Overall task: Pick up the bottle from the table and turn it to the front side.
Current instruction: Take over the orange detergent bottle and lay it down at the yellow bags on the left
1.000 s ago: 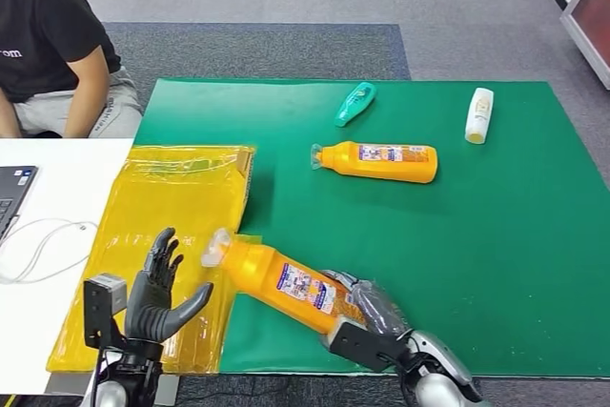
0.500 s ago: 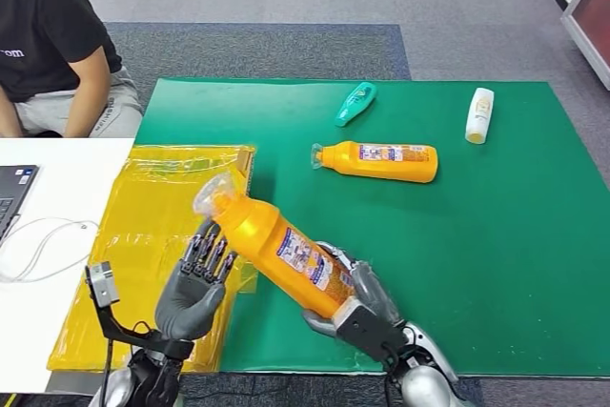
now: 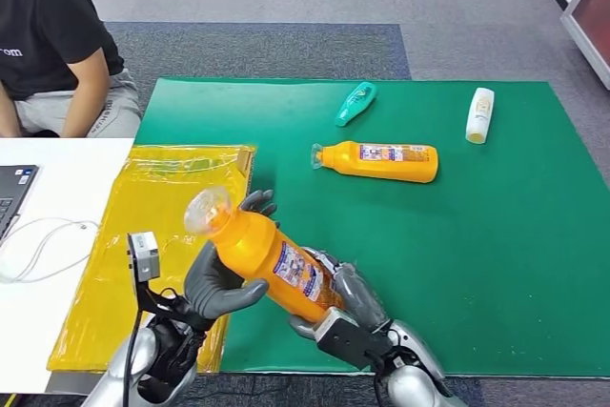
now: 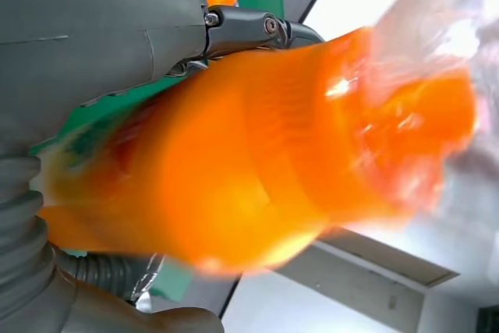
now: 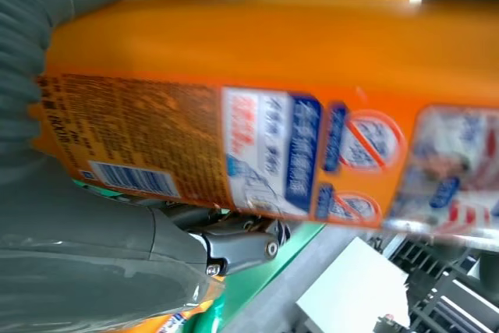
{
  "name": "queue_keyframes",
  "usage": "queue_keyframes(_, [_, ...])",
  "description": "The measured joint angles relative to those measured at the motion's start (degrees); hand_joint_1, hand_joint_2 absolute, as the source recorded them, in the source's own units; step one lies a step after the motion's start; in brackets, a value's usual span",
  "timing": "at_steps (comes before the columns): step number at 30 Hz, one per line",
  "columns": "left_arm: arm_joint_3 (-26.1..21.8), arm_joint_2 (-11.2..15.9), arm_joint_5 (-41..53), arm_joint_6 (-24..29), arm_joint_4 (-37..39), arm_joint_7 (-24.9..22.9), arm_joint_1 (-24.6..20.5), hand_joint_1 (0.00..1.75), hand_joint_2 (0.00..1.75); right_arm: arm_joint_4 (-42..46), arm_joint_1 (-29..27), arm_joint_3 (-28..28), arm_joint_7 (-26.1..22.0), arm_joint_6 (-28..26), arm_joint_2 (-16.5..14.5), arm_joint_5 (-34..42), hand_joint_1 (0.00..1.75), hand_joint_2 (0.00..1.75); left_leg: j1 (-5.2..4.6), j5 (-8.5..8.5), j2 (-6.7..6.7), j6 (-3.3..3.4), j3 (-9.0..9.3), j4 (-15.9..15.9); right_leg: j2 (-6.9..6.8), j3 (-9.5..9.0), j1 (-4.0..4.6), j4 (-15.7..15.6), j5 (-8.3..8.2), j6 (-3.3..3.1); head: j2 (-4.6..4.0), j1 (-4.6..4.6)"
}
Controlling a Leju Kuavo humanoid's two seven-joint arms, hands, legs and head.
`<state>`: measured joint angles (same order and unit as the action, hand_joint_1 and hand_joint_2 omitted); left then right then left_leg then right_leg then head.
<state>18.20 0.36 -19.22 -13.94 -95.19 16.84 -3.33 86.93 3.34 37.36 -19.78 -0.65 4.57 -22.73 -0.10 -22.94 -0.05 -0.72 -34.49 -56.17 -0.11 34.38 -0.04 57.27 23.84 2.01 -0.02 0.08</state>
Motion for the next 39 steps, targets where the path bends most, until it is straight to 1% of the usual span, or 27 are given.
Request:
queue_keyframes(3, [0.36,-0.04,-0.57,0.12,1.19,-0.56,-1.23,0.0,1.75,-0.14,0.4,0.51,-0.2,0.32,-0.02,0.26,1.66,1.75,0.0,0.0,0.0,0.0,0.0,0.0,0.0,0.01,0.0,0.0,0.0,0.0,0.0,-0.01])
queue_keyframes(6, [0.63,-0.15,-1.22,0.81,2.1,-1.13,-1.92,0.0,1.75,-0.14,0.71,0.74,-0.32,0.4,-0.02,0.63,1.71,1.75,0.0,0.0,0.01,0.0,0.0,0.0,0.0,0.01,0.0,0.0,0.0,0.0,0.0,-0.01])
queue_keyframes(7, [0.74,-0.22,-1.52,1.22,2.44,-1.42,-2.08,0.08,1.75,-0.13,0.78,0.83,-0.41,0.45,-0.02,0.87,1.73,1.75,0.0,0.0,0.01,0.0,0.0,0.0,0.0,0.01,0.0,0.0,0.0,0.0,0.0,-0.01])
queue_keyframes(10, [1.04,-0.49,-1.83,2.7,3.52,-1.84,-2.53,1.39,1.75,0.15,0.89,1.11,-0.6,0.51,-0.02,1.6,1.67,1.75,0.0,0.0,0.01,0.0,-0.01,0.0,0.0,0.02,0.0,0.0,0.0,0.0,0.0,-0.01])
queue_keyframes(11, [1.15,-0.6,-1.73,3.25,3.87,-1.87,-2.74,1.75,1.75,0.37,0.89,1.13,-0.58,0.5,-0.01,1.85,1.59,1.75,0.0,0.0,0.01,0.0,-0.01,0.0,0.0,0.02,0.0,0.0,0.0,0.0,0.0,-0.01])
queue_keyframes(12, [1.25,-0.73,-1.58,3.74,4.21,-1.88,-2.98,1.75,1.75,0.61,0.89,1.11,-0.52,0.48,0.01,2.11,1.51,1.75,0.0,0.0,0.01,0.0,-0.01,0.0,0.0,0.02,0.0,0.0,0.0,0.0,0.0,-0.01])
queue_keyframes(13, [1.35,-0.88,-1.47,4.12,4.52,-1.9,-3.24,1.75,1.75,0.82,0.88,1.08,-0.44,0.44,0.02,2.33,1.25,1.75,0.0,0.0,0.0,0.0,-0.02,0.0,0.0,0.02,0.0,0.0,0.0,0.0,0.0,-0.01])
queue_keyframes(14, [1.44,-1.03,-1.39,4.42,4.79,-1.92,-3.5,1.75,1.75,1.04,0.86,1.03,-0.33,0.38,0.03,2.52,0.85,1.75,0.0,0.0,0.0,0.0,-0.02,0.0,0.0,0.02,0.0,0.0,0.0,0.0,0.0,-0.01])
queue_keyframes(16, [1.54,-1.31,-1.12,5.1,5.36,-2.07,-3.94,1.75,1.75,1.62,0.8,0.94,-0.17,0.23,0.12,2.84,0.16,1.75,0.0,0.0,0.0,0.0,-0.02,0.0,0.0,0.02,0.0,0.0,0.0,0.0,0.0,-0.01])
queue_keyframes(17, [1.57,-1.44,-0.87,5.61,5.65,-2.21,-4.09,1.75,1.75,2.07,0.77,0.92,-0.18,0.14,0.18,3.03,0.0,1.75,0.0,0.0,0.0,0.0,-0.02,0.0,0.0,0.02,0.0,0.0,0.0,0.0,0.0,-0.01])
queue_keyframes(23, [1.11,-1.55,1.01,9.61,7.75,-3.42,-4.55,1.75,1.75,5.24,0.43,1.29,-0.88,0.77,0.36,5.45,0.0,1.75,0.01,0.01,0.02,-0.01,-0.05,0.0,0.03,0.12,0.01,0.0,-0.02,-0.03,0.0,-0.02])
queue_keyframes(27, [0.92,-1.14,2.4,10.78,8.17,-3.44,-4.9,1.75,1.75,6.54,0.34,1.44,-1.13,0.86,0.39,6.16,0.0,1.75,0.03,0.03,0.02,-0.03,-0.08,0.0,0.04,0.13,0.03,0.01,-0.02,-0.04,0.0,0.0])
queue_keyframes(36, [-0.18,-0.59,3.68,13.5,8.17,-3.03,-7.26,1.75,1.75,8.36,-0.5,1.45,-2.12,0.74,0.39,7.12,0.0,1.75,0.02,0.03,0.02,-0.03,-0.08,0.0,0.03,0.13,0.02,0.01,-0.03,-0.03,0.0,-0.01])
queue_keyframes(39, [-0.06,0.29,6.79,13.92,8.15,-3.77,-7.79,1.75,1.75,8.47,-1.12,1.43,-2.12,0.58,0.4,7.45,0.0,1.75,0.03,0.03,0.02,-0.03,-0.08,0.0,0.03,0.14,0.02,0.01,-0.03,-0.03,0.0,-0.01])
